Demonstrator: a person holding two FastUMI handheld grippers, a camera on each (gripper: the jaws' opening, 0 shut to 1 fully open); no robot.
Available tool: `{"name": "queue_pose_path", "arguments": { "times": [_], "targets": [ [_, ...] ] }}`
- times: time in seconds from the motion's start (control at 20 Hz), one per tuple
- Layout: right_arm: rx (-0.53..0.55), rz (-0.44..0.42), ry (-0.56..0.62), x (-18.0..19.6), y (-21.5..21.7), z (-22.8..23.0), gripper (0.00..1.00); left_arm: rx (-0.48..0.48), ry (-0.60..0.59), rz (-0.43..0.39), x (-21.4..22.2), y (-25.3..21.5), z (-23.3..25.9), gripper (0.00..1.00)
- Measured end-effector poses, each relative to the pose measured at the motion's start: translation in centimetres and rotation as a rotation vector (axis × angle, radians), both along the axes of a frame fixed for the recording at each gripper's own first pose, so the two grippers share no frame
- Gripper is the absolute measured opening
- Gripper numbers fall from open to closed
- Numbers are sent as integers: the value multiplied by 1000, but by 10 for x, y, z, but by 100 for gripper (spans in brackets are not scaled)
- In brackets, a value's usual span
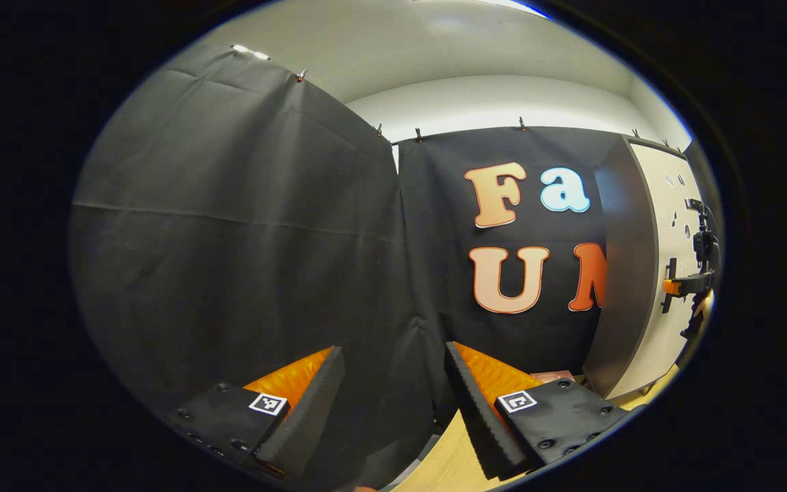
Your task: Open the cabinet door with the right hand, grasp the bottle in the cabinet with the left hand and place it on the coaster, then close the cabinet door with the right hand.
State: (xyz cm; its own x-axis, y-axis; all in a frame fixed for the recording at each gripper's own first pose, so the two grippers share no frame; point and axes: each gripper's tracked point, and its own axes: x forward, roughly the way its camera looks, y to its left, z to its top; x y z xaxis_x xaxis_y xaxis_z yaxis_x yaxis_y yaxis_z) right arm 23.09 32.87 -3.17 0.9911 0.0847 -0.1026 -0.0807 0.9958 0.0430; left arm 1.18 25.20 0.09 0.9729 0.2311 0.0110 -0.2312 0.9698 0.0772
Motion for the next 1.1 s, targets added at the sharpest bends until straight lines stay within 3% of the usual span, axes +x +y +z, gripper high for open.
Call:
{"name": "queue_pose_path", "arguments": {
  "times": [0.15, 0.45, 1.1],
  "targets": [
    [2, -7, 5, 1, 1, -1, 37, -7, 2, -2, 0, 2, -2, 95],
    [-6, -15, -1, -4, -2, -1, 29, -12, 1, -3, -1, 3, -3, 95],
    [-4, 37, -27, -58, -17, 16, 25, -36, 5, -16, -11, 8, -7, 95]
  ]
}}
